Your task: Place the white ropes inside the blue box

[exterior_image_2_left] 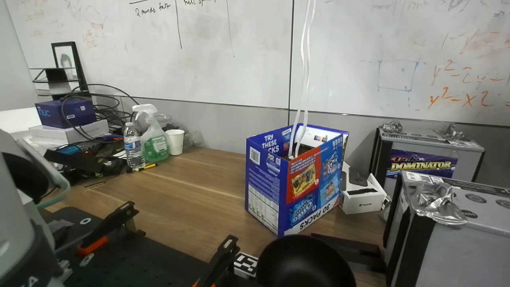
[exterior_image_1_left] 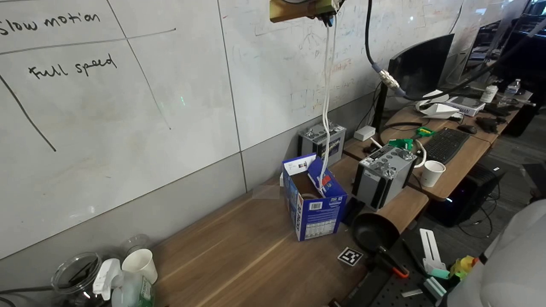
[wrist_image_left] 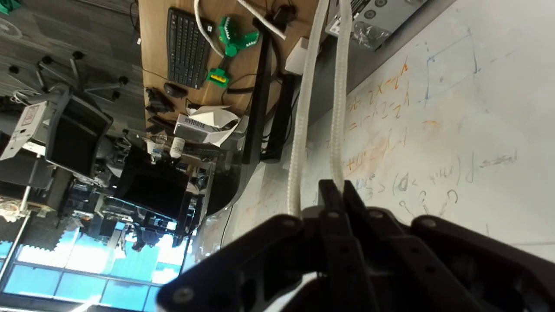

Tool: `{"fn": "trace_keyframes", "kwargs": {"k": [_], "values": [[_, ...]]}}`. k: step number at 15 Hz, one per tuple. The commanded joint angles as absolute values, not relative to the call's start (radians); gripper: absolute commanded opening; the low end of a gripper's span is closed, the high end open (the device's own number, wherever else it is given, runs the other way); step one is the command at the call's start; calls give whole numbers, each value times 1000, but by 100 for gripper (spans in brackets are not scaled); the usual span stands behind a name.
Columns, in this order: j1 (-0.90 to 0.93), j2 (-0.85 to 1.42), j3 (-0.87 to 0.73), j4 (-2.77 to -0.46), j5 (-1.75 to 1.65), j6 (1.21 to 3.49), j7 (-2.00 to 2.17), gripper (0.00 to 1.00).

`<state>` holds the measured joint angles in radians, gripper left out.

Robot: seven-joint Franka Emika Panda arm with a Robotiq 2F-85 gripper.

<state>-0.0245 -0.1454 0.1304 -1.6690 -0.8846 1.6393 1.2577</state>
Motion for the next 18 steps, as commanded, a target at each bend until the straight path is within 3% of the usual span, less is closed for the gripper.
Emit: {"fn": "trace_keyframes", "kwargs": {"k": [1, 18], "values": [[1, -152, 95, -1694, -804, 1709, 1204, 1], [-21, -181, 30, -2032, -529, 2021, 1071, 1]]}}
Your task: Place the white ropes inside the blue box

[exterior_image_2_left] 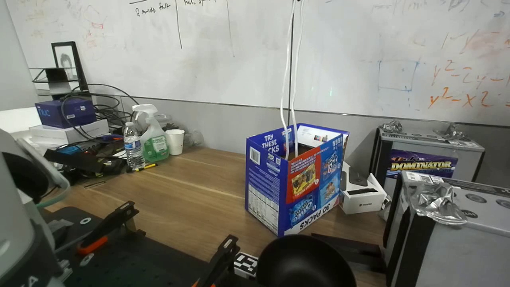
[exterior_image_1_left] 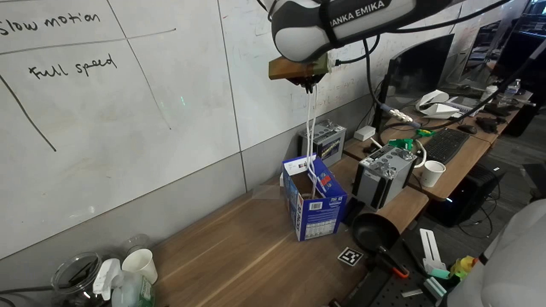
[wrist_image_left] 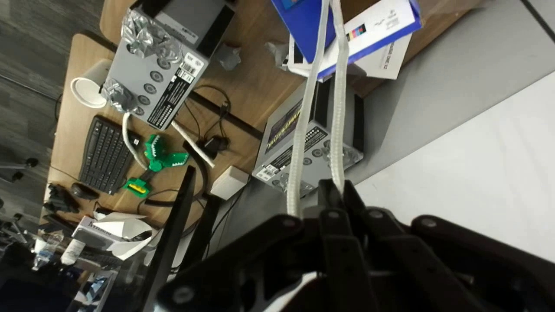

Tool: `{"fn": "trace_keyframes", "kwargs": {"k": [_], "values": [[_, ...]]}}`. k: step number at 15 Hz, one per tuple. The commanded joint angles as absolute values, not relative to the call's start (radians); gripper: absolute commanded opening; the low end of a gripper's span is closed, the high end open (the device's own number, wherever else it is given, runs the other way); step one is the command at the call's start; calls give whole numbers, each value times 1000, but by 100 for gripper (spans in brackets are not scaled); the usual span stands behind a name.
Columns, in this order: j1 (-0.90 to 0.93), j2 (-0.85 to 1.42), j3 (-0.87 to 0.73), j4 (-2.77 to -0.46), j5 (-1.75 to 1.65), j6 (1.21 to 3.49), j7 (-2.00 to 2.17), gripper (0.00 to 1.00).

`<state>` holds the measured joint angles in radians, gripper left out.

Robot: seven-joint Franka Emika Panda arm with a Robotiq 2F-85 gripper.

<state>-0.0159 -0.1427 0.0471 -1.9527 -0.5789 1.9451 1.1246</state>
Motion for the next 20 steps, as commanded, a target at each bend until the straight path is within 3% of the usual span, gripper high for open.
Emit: {"fn": "trace_keyframes", "kwargs": {"k": [1, 10, 20], "values": [[-24, -181, 24, -2053, -514, 2039, 1059, 1], [-59, -149, -13, -2184, -399, 2177, 950, 1], [-73, 6, -43, -2179, -264, 2261, 792, 1]]}}
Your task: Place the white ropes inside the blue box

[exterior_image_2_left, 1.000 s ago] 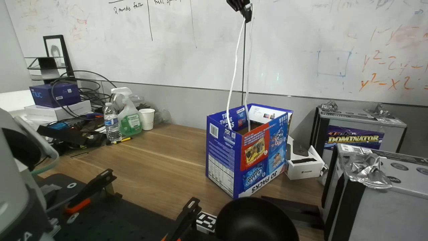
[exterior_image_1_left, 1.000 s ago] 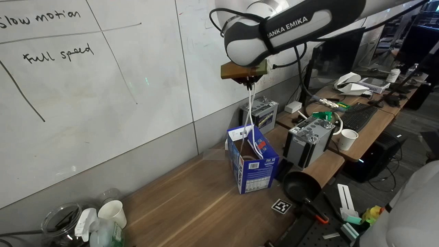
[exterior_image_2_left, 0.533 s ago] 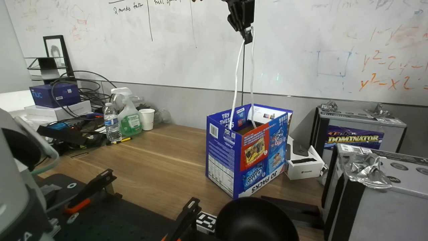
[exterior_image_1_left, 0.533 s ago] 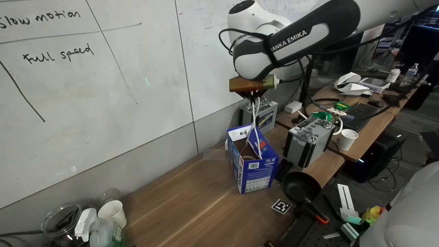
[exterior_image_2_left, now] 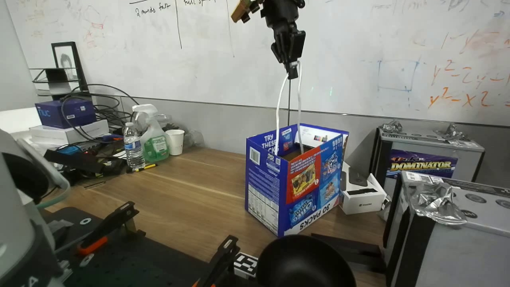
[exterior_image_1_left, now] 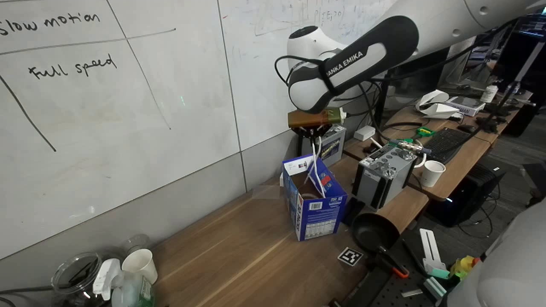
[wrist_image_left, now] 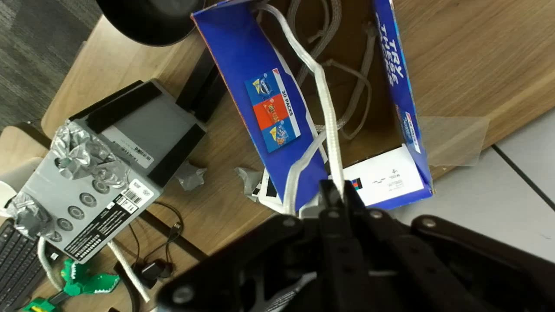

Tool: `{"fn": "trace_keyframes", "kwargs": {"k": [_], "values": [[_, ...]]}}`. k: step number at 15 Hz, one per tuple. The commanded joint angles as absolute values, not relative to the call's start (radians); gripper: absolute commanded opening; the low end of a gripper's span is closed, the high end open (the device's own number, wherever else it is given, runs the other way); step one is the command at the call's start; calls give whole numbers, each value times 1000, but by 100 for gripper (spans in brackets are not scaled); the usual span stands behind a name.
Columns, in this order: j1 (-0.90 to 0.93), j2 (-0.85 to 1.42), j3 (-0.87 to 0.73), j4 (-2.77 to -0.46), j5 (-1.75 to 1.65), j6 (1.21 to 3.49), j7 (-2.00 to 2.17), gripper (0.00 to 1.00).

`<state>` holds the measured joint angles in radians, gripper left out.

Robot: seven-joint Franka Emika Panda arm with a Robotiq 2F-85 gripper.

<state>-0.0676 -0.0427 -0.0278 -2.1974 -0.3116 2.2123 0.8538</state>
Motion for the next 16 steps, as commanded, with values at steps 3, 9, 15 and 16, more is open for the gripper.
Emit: {"fn": "trace_keyframes", "kwargs": {"k": [3, 9, 15, 16], "values": [[-77, 69, -59, -2178, -218, 2310, 751, 1], [-83, 164, -90, -2174, -113, 2362, 659, 1], [-80, 194, -102, -2159, -48, 2338, 591, 30], [-79, 186, -101, -2163, -39, 2327, 573, 35]]}}
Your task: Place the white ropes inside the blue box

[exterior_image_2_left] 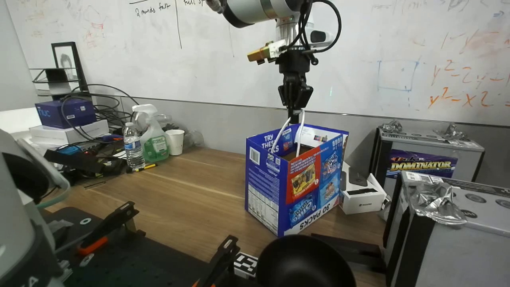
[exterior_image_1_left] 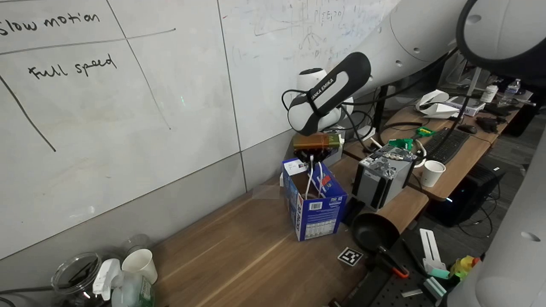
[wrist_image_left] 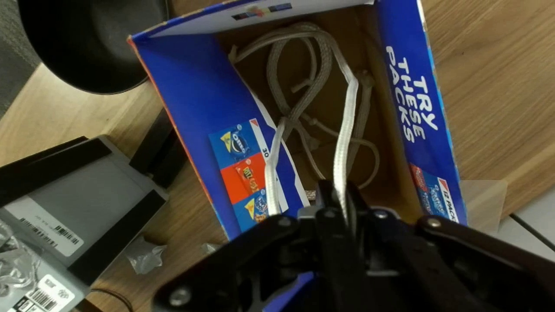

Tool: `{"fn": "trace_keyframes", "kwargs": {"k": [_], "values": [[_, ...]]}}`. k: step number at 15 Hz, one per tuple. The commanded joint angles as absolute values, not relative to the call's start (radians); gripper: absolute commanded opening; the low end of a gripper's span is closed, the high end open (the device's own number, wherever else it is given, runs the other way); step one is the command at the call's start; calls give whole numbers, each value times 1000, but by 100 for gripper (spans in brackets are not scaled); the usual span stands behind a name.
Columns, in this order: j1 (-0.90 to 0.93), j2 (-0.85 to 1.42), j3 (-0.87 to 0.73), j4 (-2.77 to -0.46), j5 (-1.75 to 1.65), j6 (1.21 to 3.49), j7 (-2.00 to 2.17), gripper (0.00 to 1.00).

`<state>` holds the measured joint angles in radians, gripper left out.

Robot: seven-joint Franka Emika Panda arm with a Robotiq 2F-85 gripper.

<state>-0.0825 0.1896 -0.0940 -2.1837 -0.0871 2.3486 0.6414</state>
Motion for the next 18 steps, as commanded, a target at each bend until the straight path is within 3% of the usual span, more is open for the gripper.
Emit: {"fn": "trace_keyframes", "kwargs": {"k": [1, 9, 18], "values": [[-76, 165, -99, -2175, -35, 2313, 551, 44], [-33, -187, -54, -2309, -161, 1998, 424, 100], [32, -714, 58, -2563, -160, 1922, 162, 100]]}}
